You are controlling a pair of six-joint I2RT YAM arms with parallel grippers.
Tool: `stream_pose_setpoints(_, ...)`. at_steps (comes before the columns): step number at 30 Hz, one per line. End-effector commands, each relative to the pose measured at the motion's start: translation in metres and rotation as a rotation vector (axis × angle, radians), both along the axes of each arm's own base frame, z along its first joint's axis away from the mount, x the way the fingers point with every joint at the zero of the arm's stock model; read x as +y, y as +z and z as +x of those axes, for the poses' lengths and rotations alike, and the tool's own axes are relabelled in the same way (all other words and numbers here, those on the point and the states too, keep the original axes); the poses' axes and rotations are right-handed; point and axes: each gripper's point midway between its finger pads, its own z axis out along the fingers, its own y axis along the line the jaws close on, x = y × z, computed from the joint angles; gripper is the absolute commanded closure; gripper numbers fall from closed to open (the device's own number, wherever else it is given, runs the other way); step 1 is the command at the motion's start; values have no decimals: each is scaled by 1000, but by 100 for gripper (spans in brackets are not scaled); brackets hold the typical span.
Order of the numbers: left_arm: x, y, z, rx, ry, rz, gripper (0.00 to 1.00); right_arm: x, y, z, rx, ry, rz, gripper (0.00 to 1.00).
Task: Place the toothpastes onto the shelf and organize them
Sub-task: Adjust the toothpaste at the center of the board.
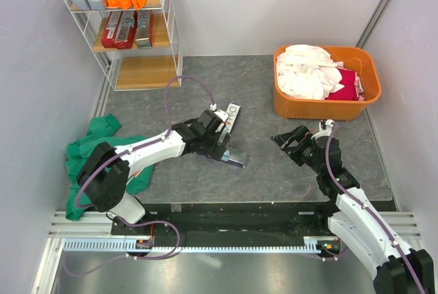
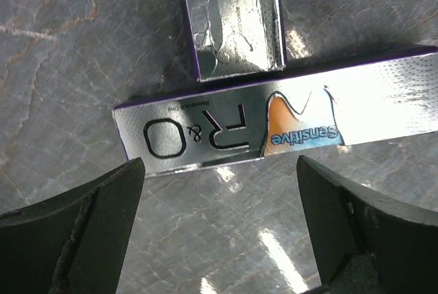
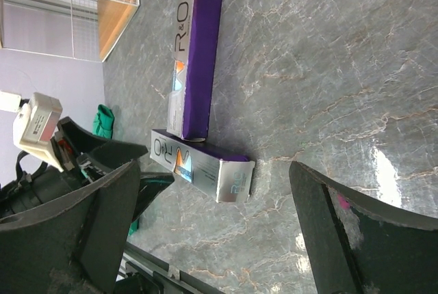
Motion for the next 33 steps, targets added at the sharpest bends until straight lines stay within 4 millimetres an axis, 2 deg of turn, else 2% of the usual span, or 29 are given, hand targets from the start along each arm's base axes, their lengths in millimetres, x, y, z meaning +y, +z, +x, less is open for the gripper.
stream_pose_setpoints(1, -8, 11, 26, -103, -108, 61, 0, 3, 7, 2, -14, 17, 8, 2)
stream_pose_setpoints(5, -13, 7, 23, -97, -138, 40, 0, 4, 8, 3, -12, 22, 9, 2)
stream_pose_setpoints(10, -10, -11, 20, -76, -170, 67, 0, 5, 5, 4, -1, 25, 2, 2)
stream_pose_setpoints(13, -17, -15, 14, -45, -204, 42, 0, 6, 4, 5, 4, 29, 2, 2)
stream_pose_setpoints(17, -29, -26, 1, 28, -253, -7, 0, 6, 2, 6, 9, 29, -3, 2)
stream_pose_setpoints(20, -41, -31, -20, 105, -302, -78, 1, 6, 0, 6, 14, 33, -3, 2)
stream_pose_setpoints(29, -79, -18, -75, 192, -395, -232, 5, 7, -5, 4, 30, 39, -1, 2)
stream_pose_setpoints(31, -83, -10, -75, 181, -387, -252, 5, 10, 1, 7, -2, 51, 15, 2)
stream_pose_setpoints(33, -84, -3, -70, 145, -354, -250, 4, 15, -3, 6, -2, 78, 19, 2)
